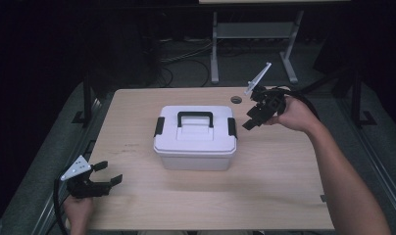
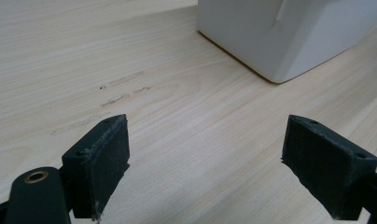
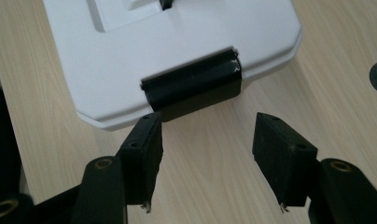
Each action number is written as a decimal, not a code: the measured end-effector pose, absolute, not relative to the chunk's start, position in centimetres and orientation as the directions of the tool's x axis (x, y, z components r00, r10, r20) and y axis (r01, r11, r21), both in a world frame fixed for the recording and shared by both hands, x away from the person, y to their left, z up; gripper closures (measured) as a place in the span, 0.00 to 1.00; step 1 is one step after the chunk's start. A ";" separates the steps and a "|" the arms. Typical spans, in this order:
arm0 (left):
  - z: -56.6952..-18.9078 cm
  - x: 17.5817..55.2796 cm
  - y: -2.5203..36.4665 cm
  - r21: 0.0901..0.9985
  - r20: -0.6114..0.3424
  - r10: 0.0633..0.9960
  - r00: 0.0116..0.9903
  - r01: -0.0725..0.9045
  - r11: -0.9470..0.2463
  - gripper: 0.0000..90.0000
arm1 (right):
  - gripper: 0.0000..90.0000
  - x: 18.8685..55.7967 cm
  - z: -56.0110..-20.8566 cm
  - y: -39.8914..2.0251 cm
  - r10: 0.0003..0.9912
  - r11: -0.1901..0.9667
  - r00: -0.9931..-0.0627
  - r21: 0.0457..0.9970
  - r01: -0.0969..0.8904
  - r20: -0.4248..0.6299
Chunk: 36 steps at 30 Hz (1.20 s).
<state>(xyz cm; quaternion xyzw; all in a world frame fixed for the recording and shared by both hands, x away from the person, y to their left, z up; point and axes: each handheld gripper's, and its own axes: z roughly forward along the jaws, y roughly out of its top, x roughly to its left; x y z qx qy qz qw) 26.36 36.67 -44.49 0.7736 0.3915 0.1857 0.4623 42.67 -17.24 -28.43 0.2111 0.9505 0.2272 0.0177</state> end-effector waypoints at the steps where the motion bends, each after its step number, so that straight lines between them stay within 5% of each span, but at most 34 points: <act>1: -44.5 26.3 36.7 0.860 -0.076 0.779 0.622 0.436 -0.264 0.16 | 0.45 42.6 -28.5 -17.4 0.416 0.805 -0.907 0.439 0.400 0.062; 36: -44.5 26.0 36.9 0.862 -0.075 0.786 0.614 0.436 -0.258 0.16 | 0.42 40.3 -32.0 -21.6 0.490 0.763 -0.867 0.435 0.479 0.095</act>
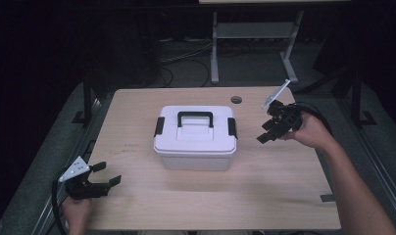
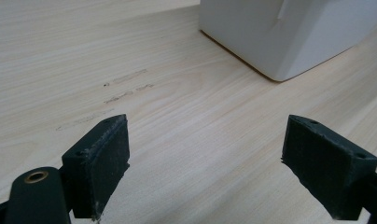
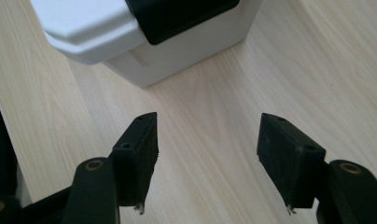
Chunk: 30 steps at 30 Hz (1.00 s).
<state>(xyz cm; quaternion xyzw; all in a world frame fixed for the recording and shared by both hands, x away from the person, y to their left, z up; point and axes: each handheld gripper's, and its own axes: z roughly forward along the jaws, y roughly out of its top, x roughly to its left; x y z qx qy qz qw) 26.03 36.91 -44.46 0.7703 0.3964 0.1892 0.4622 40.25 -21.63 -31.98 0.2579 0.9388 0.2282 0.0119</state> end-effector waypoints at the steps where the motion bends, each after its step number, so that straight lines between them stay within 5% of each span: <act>1: -44.5 26.0 36.9 0.862 -0.075 0.786 0.613 0.436 -0.258 0.16 | 0.42 40.2 -32.1 -21.8 0.492 0.763 -0.865 0.432 0.482 0.096; 30: -44.4 26.0 36.9 0.864 -0.073 0.785 0.616 0.432 -0.258 0.16 | 0.41 37.8 -35.1 -24.8 0.543 0.713 -0.829 0.448 0.539 0.133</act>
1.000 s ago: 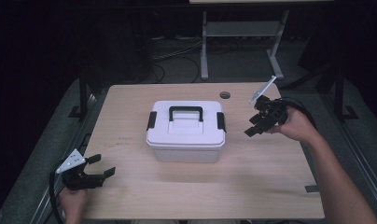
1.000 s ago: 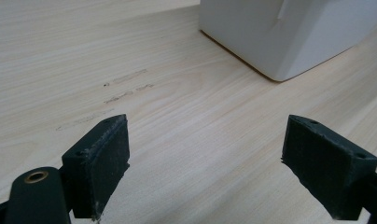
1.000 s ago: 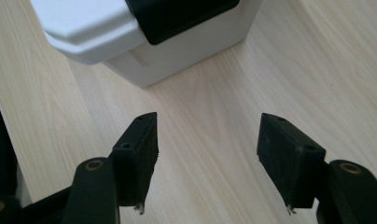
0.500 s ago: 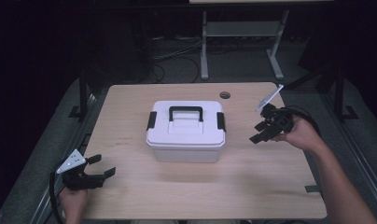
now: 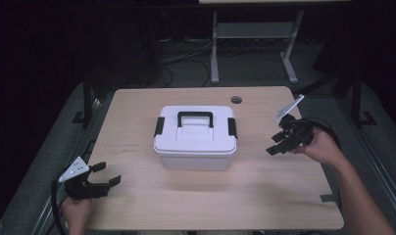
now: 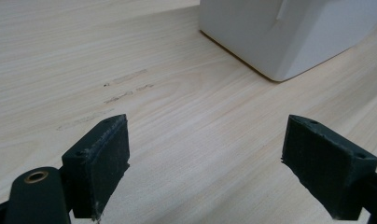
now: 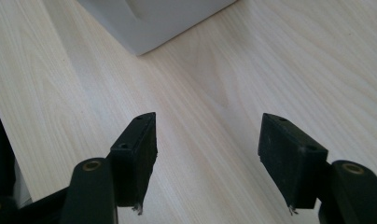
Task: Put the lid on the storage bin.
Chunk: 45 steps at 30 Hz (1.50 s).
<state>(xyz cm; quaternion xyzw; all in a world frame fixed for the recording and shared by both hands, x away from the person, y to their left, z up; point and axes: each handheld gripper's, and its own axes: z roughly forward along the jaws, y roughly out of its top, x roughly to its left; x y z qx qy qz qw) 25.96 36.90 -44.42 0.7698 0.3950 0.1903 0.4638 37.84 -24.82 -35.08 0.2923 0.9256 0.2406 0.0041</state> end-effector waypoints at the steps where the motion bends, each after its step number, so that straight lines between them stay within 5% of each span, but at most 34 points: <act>1: -44.4 26.0 36.9 0.864 -0.073 0.784 0.616 0.432 -0.259 0.16 | 0.41 37.7 -35.2 -24.9 0.547 0.710 -0.826 0.446 0.545 0.137; 45: -44.4 25.9 36.6 0.861 -0.063 0.782 0.620 0.430 -0.271 0.16 | 0.40 34.0 -40.8 -28.2 0.587 0.639 -0.778 0.461 0.616 0.225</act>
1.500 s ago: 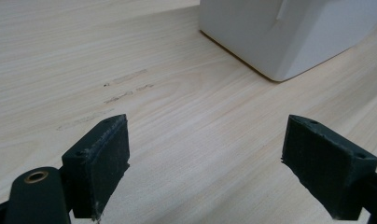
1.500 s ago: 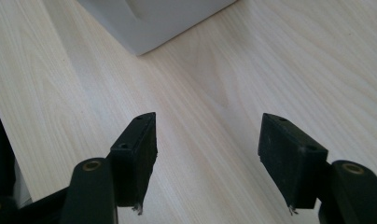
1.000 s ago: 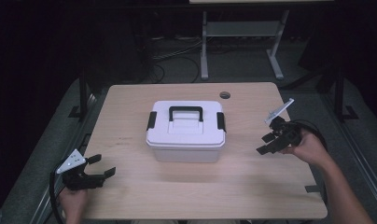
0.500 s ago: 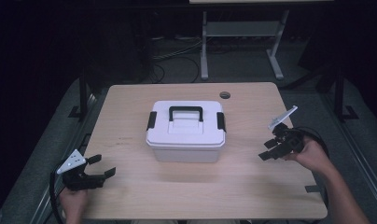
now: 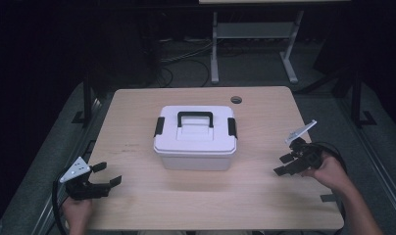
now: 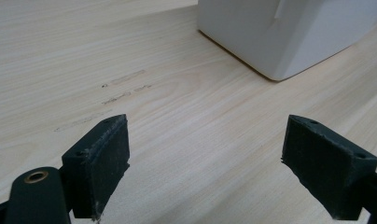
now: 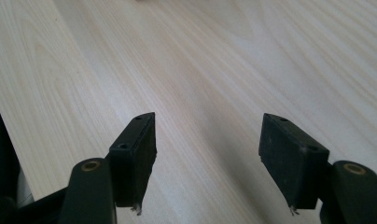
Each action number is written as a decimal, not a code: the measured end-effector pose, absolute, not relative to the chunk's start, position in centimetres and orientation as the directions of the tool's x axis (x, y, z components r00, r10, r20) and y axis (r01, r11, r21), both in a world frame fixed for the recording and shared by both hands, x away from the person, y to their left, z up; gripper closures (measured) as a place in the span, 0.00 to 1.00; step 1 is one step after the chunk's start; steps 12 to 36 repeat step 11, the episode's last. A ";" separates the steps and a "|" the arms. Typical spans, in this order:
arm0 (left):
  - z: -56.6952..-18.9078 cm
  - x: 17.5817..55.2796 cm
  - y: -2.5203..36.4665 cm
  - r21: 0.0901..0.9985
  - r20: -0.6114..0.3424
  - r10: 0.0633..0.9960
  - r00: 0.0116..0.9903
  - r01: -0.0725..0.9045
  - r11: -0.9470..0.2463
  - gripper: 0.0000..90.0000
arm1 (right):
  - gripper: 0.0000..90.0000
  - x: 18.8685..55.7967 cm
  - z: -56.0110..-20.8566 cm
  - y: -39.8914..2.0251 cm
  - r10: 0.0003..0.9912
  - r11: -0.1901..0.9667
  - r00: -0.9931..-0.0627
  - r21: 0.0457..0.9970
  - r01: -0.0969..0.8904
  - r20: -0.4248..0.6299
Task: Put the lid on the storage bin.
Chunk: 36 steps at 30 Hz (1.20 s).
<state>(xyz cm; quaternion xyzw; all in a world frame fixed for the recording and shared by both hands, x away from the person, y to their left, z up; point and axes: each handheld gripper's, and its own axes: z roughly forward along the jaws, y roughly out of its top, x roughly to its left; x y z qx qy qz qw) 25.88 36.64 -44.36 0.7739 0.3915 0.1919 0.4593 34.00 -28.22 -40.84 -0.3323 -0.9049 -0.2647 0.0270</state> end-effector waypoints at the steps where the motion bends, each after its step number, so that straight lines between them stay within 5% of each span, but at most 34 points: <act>1: -44.4 25.9 36.6 0.860 -0.061 0.782 0.621 0.430 -0.274 0.16 | 0.40 33.9 -40.9 -28.3 0.591 0.637 -0.774 0.459 0.620 0.227; 36: -44.4 25.9 36.4 0.859 -0.057 0.778 0.625 0.429 -0.281 0.16 | 0.38 32.5 -41.4 -28.5 0.592 0.629 -0.774 0.473 0.617 0.222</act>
